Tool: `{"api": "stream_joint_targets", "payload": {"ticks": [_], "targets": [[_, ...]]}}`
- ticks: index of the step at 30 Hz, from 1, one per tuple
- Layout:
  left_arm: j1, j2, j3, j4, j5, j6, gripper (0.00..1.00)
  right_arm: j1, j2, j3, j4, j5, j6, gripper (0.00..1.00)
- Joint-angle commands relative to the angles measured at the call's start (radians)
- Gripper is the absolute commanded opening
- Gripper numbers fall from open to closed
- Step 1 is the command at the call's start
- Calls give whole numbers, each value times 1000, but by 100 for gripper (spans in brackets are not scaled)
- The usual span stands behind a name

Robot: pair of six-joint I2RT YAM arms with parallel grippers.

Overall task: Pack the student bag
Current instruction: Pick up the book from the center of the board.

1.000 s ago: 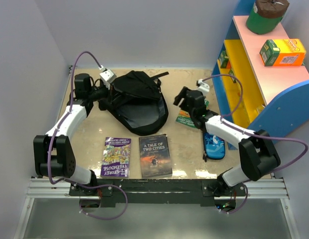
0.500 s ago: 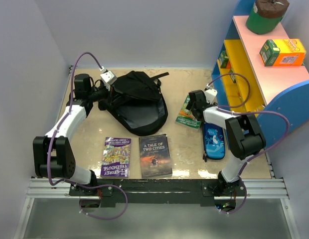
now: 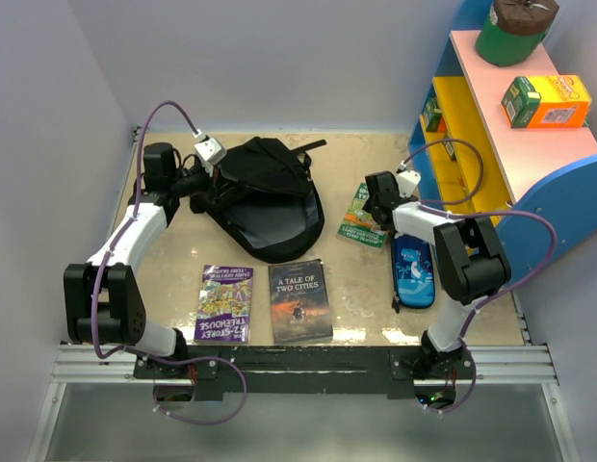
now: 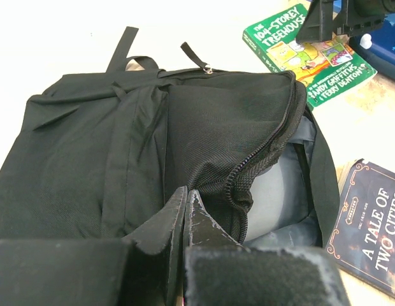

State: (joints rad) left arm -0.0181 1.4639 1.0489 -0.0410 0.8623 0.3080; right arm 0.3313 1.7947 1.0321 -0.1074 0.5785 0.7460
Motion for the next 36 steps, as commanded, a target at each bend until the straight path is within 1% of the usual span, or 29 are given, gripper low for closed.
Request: {"api": "stream_joint_targets", "payload": {"ticks": [1, 2, 5, 7, 8, 9, 11, 12, 15, 18, 19, 21, 22, 24, 27, 28, 29, 30, 32, 36], "targets": [[3, -31, 31, 8, 60, 37, 0, 2, 17, -6, 9, -68, 62, 64], [3, -31, 33, 6, 60, 43, 0, 2, 9, -12, 15, -66, 65, 56], [3, -28, 37, -8, 63, 51, 0, 3, 3, -38, 55, -115, 62, 42], [1, -25, 39, -22, 66, 57, 0, 3, 25, -30, 75, -181, 64, 40], [1, -25, 40, -26, 66, 65, 0, 18, 52, -23, 72, -186, 67, 40], [1, -25, 40, -33, 66, 71, 0, 29, 67, 0, 49, -189, 69, 44], [1, -30, 40, -54, 66, 97, 0, 77, 83, 22, 29, -149, 73, 54], [1, -33, 40, -60, 60, 106, 0, 90, 95, 38, 14, -143, 78, 63], [1, -39, 42, -69, 50, 124, 0, 126, 127, 68, -3, -129, 92, 68], [1, -39, 46, -85, 53, 134, 0, 147, 179, 98, -18, -126, 101, 71], [1, -40, 46, -88, 53, 135, 0, 153, 189, 105, -17, -128, 99, 70], [1, -40, 45, -92, 50, 147, 0, 160, 195, 89, 24, -131, 95, 65], [1, -40, 45, -99, 49, 151, 0, 160, 192, 79, 44, -137, 96, 60], [1, -39, 39, -100, 46, 163, 0, 161, 181, 50, 98, -175, 101, 55], [1, -33, 34, -91, 44, 161, 0, 183, 149, 36, 148, -215, 110, 42], [1, -31, 34, -88, 44, 154, 0, 195, 120, 36, 161, -224, 112, 26], [1, -30, 33, -86, 50, 152, 0, 201, 103, 33, 188, -232, 110, 15], [1, -28, 33, -83, 56, 149, 0, 212, 83, 33, 201, -230, 112, 0], [1, -28, 36, -82, 61, 141, 0, 216, 40, 31, 236, -242, 102, 0], [0, -37, 33, -92, 57, 154, 0, 222, 9, 22, 255, -256, 95, 0]]}}
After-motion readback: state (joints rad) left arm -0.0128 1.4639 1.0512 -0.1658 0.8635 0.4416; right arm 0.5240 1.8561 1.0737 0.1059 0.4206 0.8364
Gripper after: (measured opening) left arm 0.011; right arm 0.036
